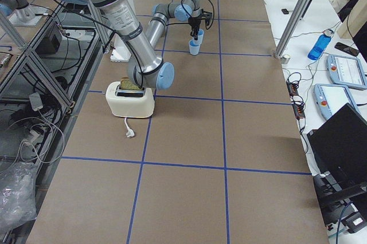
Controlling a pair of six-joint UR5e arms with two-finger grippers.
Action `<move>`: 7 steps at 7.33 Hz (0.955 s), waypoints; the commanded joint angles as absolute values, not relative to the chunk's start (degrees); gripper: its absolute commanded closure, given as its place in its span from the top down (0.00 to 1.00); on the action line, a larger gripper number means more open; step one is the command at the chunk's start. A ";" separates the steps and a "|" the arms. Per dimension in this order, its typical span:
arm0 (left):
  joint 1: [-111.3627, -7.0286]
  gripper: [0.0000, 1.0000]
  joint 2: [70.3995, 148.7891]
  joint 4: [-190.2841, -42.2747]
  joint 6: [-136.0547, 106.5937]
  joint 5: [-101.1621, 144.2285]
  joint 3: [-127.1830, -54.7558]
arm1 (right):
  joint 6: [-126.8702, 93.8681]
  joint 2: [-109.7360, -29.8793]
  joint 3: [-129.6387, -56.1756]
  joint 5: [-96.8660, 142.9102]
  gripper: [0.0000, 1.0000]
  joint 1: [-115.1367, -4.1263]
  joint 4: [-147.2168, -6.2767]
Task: Stack blue cups with both arms
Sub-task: 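Lower the right gripper's blue cup into the cup at the center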
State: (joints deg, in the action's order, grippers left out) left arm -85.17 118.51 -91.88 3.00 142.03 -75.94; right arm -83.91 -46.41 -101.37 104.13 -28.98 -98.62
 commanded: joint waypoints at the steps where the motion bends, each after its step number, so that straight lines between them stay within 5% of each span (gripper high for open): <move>1: -85.17 0.98 118.48 -91.93 2.99 142.03 -75.94 | -83.94 -46.41 -101.51 104.06 0.00 -28.92 -98.61; 7: -85.17 0.98 118.48 -91.85 2.81 142.03 -75.94 | -84.11 -46.49 -101.69 103.10 0.00 -28.21 -98.00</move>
State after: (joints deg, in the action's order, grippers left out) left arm -85.17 118.48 -91.92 2.95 142.03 -75.94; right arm -84.11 -46.42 -101.66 103.45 -28.26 -98.46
